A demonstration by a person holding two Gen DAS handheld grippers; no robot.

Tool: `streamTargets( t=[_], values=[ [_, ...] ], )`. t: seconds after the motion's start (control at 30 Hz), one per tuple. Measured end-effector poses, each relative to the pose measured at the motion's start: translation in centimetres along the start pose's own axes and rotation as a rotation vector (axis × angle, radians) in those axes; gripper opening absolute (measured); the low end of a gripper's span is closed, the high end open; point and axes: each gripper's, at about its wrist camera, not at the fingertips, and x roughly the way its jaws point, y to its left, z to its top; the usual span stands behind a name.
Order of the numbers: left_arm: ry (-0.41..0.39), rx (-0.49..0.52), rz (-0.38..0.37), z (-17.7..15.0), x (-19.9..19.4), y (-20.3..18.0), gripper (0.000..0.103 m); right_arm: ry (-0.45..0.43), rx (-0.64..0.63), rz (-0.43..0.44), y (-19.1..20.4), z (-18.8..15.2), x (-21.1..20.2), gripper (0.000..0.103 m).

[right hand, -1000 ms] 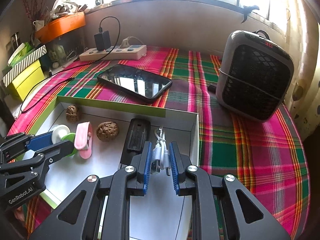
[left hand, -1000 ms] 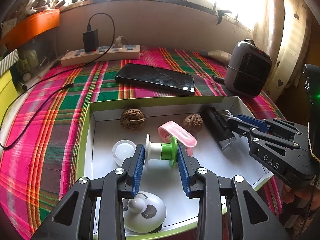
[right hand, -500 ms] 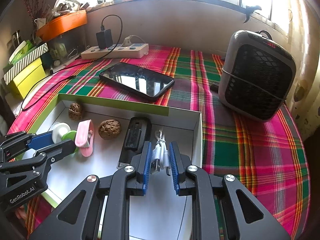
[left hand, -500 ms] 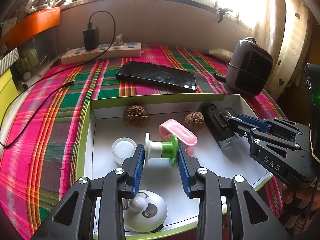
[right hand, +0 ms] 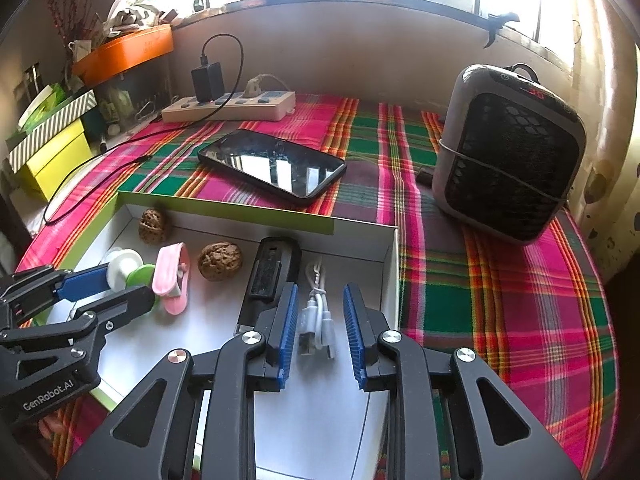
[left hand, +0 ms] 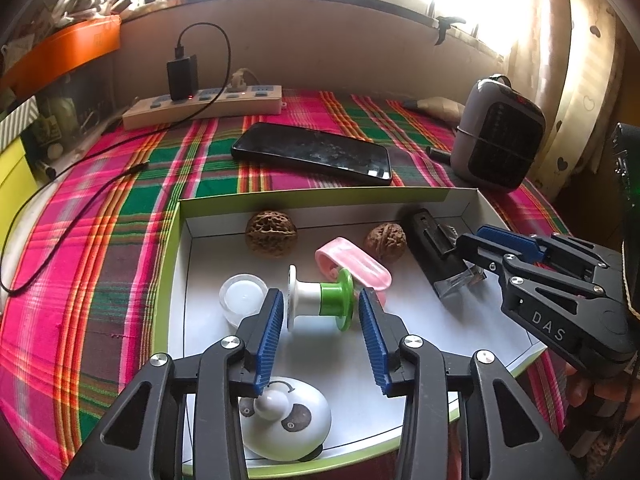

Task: Organize objects
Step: 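Open the left gripper to release the spool while the right releases the cable, then withdraw both grippers from the tray toward the items in front of it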

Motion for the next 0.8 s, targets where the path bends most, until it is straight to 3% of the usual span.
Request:
streamTargets(
  t=[0.13, 0.6, 0.8],
  values=[
    [0.001, -0.002, 0.002, -0.1, -0.1, -0.1, 0.039, -0.004, 0.000, 0.002, 0.0, 0.0, -0.2, 0.031],
    [-0.022, 0.008, 0.011, -0.4, -1.3, -0.7, 0.039, -0.023, 0.005, 0.004, 0.2, -0.3, -1.5, 0.032],
    [-0.038, 0.017, 0.026, -0.6, -2.2, -0.8, 0.039, -0.039, 0.033, 0.020, 0.2, -0.5, -2.4, 0.037]
  ],
)
